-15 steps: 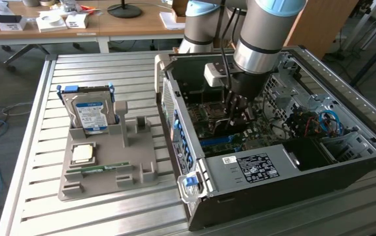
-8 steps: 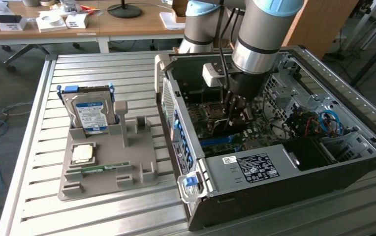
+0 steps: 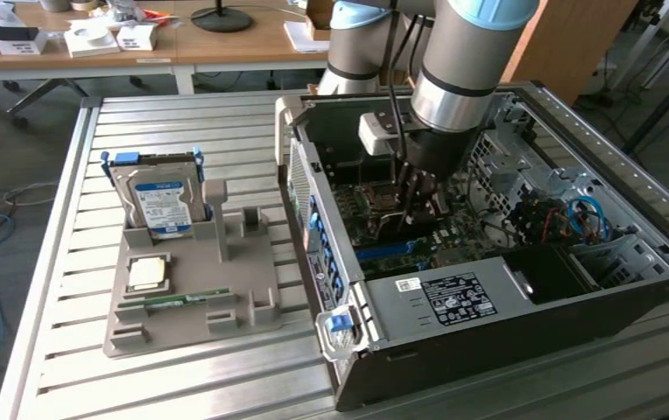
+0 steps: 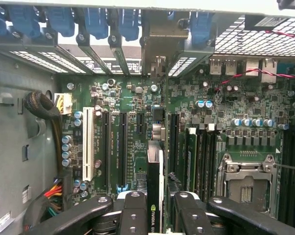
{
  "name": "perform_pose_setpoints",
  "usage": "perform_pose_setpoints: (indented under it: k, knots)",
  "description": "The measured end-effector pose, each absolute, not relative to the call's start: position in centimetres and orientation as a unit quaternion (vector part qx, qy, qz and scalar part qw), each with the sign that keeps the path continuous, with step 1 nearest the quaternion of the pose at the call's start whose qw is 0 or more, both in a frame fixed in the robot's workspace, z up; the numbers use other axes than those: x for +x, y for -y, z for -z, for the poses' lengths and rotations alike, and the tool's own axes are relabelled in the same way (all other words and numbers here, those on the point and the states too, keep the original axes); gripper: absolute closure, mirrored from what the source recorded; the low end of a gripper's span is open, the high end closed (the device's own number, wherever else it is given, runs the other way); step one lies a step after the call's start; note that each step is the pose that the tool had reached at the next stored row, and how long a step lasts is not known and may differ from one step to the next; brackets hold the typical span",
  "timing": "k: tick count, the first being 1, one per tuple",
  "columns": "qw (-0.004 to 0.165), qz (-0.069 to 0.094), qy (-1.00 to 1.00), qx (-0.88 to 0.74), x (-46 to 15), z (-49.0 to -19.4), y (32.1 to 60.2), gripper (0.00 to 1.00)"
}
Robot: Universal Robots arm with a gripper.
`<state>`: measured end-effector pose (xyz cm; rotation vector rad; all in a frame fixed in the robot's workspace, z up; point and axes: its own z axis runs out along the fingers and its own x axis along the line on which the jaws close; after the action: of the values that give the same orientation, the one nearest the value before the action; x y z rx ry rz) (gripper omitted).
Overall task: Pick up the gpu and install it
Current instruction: 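Insert the gpu into the slot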
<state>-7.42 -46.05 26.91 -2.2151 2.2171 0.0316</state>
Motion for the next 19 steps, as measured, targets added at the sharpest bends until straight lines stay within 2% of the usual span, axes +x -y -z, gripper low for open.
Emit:
perform_pose_setpoints:
  k: [19]
  knots:
    - [0.004,-0.010,-0.707,-0.707,-7.43,-26.50,46.05,0.74]
